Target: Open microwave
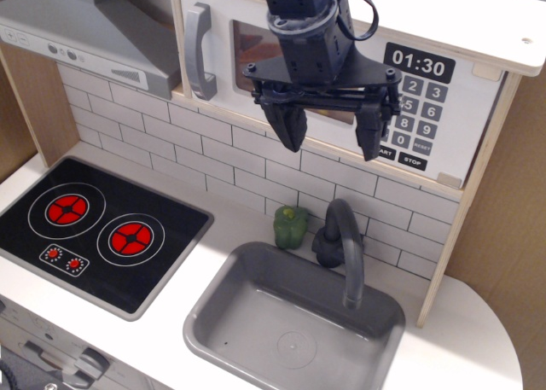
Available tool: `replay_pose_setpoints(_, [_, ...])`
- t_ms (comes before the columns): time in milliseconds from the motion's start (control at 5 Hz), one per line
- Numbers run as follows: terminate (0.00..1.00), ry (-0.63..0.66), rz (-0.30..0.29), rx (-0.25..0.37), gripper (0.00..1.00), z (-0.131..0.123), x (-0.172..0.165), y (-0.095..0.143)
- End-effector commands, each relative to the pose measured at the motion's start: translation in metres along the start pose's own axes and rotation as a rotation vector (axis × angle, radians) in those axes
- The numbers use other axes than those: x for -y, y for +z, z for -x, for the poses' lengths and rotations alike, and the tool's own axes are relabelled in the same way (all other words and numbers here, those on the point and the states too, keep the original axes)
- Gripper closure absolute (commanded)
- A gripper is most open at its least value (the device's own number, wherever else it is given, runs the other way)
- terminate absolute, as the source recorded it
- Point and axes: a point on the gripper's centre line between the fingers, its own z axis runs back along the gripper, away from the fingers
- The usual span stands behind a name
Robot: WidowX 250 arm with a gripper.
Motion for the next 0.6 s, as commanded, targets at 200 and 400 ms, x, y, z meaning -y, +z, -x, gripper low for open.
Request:
replay_pose_setpoints(200, [0.0, -0.016, -0.046, 0.075, 0.0, -0.012, -0.03, 0.014])
replay_pose_setpoints(400, [0.0, -0.023, -0.103, 0.134, 0.0, -0.025, -0.061, 0.027])
